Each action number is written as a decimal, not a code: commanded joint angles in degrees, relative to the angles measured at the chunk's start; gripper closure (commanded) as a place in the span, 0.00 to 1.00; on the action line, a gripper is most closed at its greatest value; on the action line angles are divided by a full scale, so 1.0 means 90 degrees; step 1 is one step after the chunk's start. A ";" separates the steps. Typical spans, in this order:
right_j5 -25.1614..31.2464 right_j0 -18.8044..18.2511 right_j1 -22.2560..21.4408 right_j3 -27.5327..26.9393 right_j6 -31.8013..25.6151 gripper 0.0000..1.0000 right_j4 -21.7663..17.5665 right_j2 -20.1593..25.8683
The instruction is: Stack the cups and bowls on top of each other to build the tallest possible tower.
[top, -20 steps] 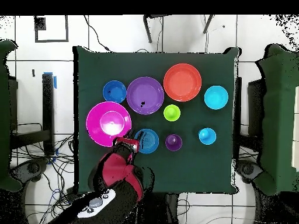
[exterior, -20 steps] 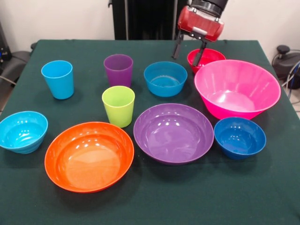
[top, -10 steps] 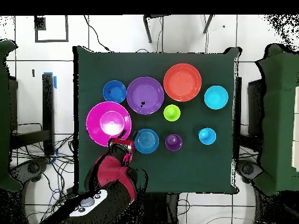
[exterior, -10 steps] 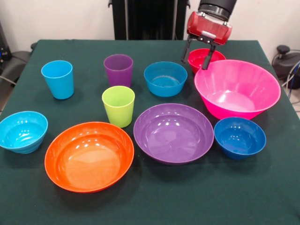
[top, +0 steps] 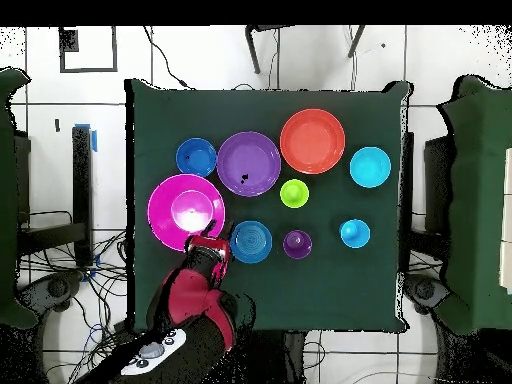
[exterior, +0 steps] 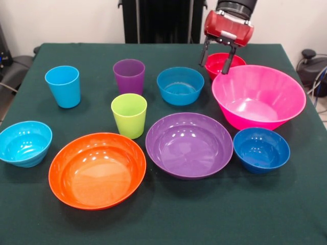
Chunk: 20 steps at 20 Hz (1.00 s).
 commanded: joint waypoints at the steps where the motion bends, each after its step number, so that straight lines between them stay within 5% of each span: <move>1: -0.0156 -0.0305 -0.0279 0.0422 0.1288 0.00 -0.0078 0.0635; 11: -0.0543 -0.0354 -0.0345 0.0716 0.1372 0.00 -0.0024 0.0728; 20: -0.1230 0.0045 0.0026 0.0928 0.1427 0.00 0.0613 0.0606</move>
